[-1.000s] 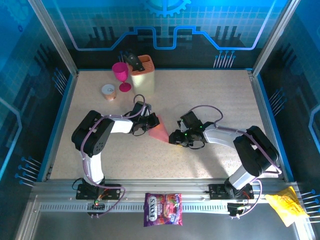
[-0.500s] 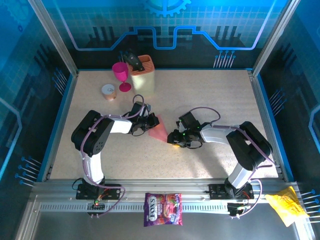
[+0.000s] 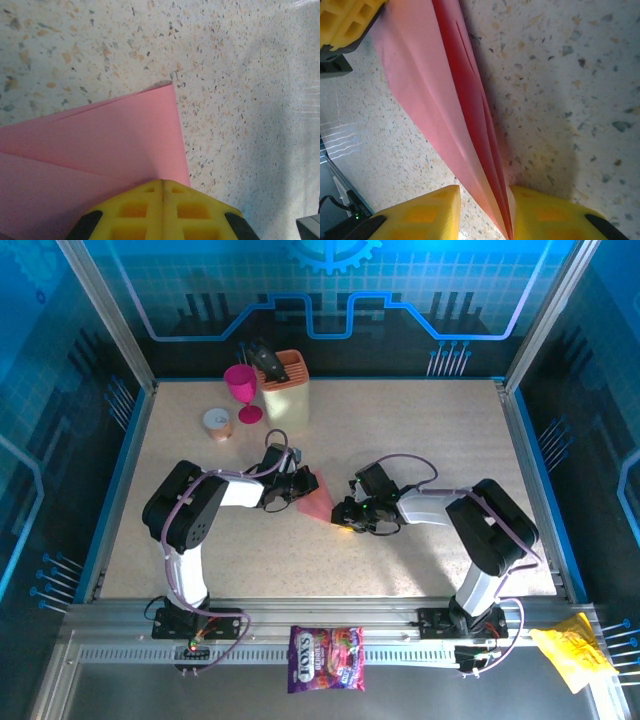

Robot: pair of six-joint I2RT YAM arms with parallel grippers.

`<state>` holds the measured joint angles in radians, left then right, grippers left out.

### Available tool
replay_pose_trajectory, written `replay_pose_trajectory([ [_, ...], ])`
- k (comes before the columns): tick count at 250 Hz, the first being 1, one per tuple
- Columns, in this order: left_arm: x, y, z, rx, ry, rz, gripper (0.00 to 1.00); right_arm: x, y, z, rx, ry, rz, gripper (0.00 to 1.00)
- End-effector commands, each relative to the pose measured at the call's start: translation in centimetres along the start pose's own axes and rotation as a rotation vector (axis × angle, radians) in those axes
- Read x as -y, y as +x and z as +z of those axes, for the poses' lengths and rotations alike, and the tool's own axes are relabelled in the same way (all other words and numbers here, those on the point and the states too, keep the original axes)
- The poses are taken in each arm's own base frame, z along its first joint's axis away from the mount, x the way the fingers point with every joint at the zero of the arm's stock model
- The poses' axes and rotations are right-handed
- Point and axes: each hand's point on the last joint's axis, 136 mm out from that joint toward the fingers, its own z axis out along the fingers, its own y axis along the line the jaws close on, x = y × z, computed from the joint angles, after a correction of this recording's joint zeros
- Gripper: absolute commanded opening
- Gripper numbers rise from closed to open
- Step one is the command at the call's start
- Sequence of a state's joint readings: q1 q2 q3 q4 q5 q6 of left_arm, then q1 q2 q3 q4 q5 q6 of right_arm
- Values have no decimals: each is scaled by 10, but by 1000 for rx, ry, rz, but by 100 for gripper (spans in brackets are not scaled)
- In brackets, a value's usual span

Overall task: Fold a paper plane with a square sheet of paper (pick it up from the middle)
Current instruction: Turn over the paper at the center of the table.

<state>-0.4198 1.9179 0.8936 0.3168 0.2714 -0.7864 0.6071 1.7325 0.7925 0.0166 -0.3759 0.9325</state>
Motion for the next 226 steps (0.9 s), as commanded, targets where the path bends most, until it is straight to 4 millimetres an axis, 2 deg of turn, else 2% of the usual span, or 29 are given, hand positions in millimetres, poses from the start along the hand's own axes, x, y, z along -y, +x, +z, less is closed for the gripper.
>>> replay_pose_trajectory([
  [1, -57, 31, 5, -92, -159, -68, 0, -8, -12, 4, 17, -51, 23, 30],
  [41, -53, 29, 3, -91, -154, -67, 0, -10, -19, 4, 35, -85, 36, 24],
  [91, -35, 17, -5, -75, -110, -76, 0, -11, -25, -4, 58, -148, 62, 0],
  [132, -9, -14, -31, -13, -38, -94, 0, -10, -26, -26, 75, -135, 42, 0],
  [157, 3, -37, -59, 50, 7, -113, 0, -5, -26, -50, 98, -69, 8, 0],
  [181, 8, -50, -87, 110, 28, -121, 0, 1, -30, -84, 137, 61, -69, 0],
  [191, 7, -52, -96, 128, 30, -127, 1, 10, -27, -97, 139, 150, -101, 0],
  [196, 7, -52, -101, 134, 32, -130, 1, 7, -32, -108, 159, 184, -130, 0],
  [210, 7, -52, -113, 153, 35, -133, 2, 15, -35, -129, 173, 307, -181, 0],
  [226, 2, -45, -121, 159, 27, -142, 4, 25, -38, -153, 191, 460, -235, 0],
])
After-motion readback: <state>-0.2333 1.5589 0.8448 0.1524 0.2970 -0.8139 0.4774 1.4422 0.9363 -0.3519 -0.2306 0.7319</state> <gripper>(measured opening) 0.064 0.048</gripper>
